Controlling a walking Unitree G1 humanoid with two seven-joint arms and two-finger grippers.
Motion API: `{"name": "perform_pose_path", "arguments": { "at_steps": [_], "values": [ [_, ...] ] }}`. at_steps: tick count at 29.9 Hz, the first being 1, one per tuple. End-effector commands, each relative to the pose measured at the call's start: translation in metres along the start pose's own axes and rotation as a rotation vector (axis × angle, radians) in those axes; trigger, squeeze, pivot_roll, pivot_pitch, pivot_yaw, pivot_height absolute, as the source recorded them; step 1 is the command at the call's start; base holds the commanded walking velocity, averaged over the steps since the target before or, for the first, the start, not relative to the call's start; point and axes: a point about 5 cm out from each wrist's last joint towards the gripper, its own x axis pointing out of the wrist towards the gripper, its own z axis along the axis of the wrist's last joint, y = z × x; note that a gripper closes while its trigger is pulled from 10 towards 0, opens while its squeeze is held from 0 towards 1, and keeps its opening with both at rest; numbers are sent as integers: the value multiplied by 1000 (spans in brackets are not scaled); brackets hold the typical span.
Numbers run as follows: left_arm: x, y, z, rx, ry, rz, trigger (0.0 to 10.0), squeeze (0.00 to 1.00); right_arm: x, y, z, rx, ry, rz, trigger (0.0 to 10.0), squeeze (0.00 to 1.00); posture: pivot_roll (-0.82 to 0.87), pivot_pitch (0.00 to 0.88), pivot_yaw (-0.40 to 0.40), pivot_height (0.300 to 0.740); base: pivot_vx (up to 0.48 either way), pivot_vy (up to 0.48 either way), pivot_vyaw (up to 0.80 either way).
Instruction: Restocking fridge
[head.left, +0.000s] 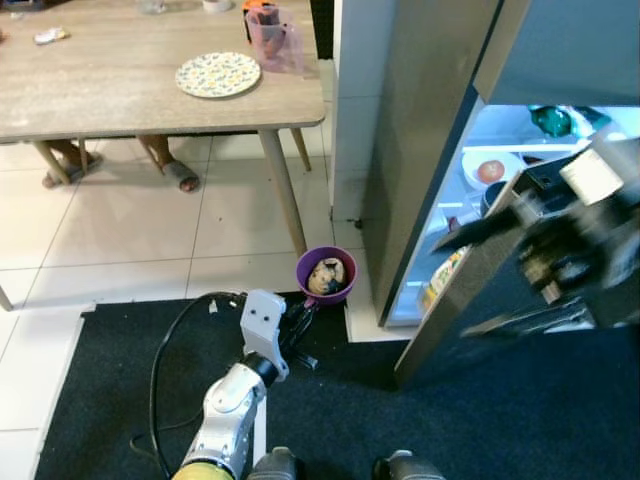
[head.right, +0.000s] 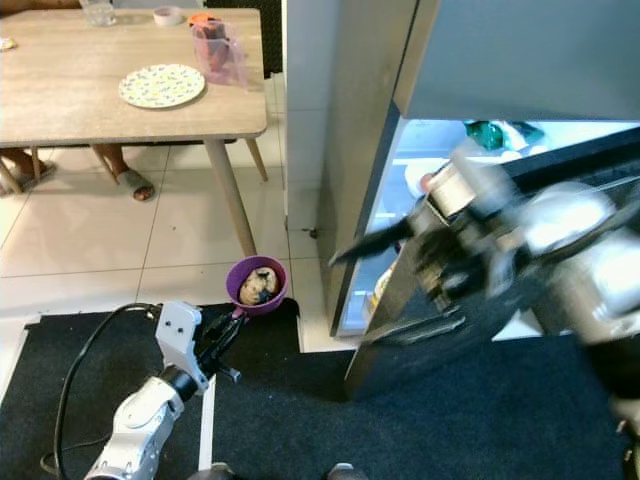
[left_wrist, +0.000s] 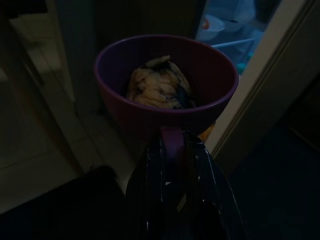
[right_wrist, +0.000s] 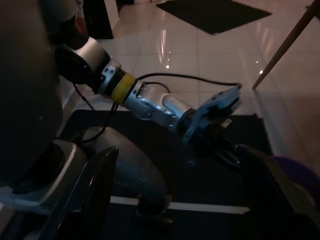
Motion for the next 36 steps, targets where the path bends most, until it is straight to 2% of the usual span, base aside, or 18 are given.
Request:
{"name": "perform_pose_path", "arguments": {
  "at_steps": [1,4,5,6,7,8,9,10,12,19,22,23,24,26,29,30,31,36],
  "values": [
    [3,-4,1,-8,-15,-13,10000,0,10,6,-20,62,31,-16,10000,0,-25,127,-27,740,0,0,0],
    [4,-3,3,-7,-20,-10,10000,0,22,15,-69,203,86,-90,10000,0,-20,126,-25,740,0,0,0],
    [4,-3,3,-6,-22,-9,10000,0,24,18,-88,250,114,-138,8549,0,-20,126,-25,740,0,0,0],
    [4,-3,3,-6,-22,-9,10000,0,24,18,-88,250,114,-138,8549,0,-20,126,-25,740,0,0,0],
    [5,-2,4,-5,-23,-8,10000,0,25,19,-113,313,153,-221,0,0,-20,125,-24,740,0,0,0],
    [5,-2,4,-5,-23,-8,10000,0,25,19,-113,313,153,-221,0,0,-20,125,-24,740,0,0,0],
    [5,-2,4,-4,-24,-7,10000,0,23,28,-149,400,231,-340,0,0,-18,123,-21,740,0,0,0],
    [5,-2,4,-4,-24,-7,10000,0,23,28,-149,400,231,-340,0,0,-18,123,-21,740,0,0,0],
    [6,-1,5,-2,-27,-8,10000,0,19,44,-194,544,288,-533,0,0,-18,120,-20,740,0,0,0],
    [9,0,8,1,-36,-13,10000,0,14,59,-233,690,341,-788,0,0,-19,117,-18,740,0,0,0],
    [12,0,12,4,-52,-17,10000,0,8,76,-257,763,448,-964,0,0,-16,114,-15,740,0,0,0],
    [13,1,14,5,-58,-18,10000,0,5,84,-266,788,497,-1021,3804,0,-16,114,-15,740,0,0,0],
    [15,1,16,6,-67,-23,10000,0,3,95,-274,824,546,-1083,10000,0,-13,112,-14,740,0,0,0],
    [15,1,16,6,-67,-23,10000,0,3,95,-274,824,546,-1083,10000,0,-13,112,-14,740,0,0,0],
    [21,1,25,16,-96,-37,10000,0,3,135,-298,978,700,-1216,10000,0,-7,103,-9,740,0,0,-263],
    [21,1,25,16,-96,-37,10000,0,3,135,-298,978,700,-1216,10000,0,-7,103,-9,740,0,0,-788],
    [24,3,30,22,-110,-37,10000,0,13,156,-307,1076,726,-1216,10000,0,-6,98,-7,740,0,0,-788],
    [29,4,34,29,-121,-36,10000,0,21,168,-311,1112,745,-1214,10000,0,-5,88,-5,740,0,0,-788]
  ]
}}
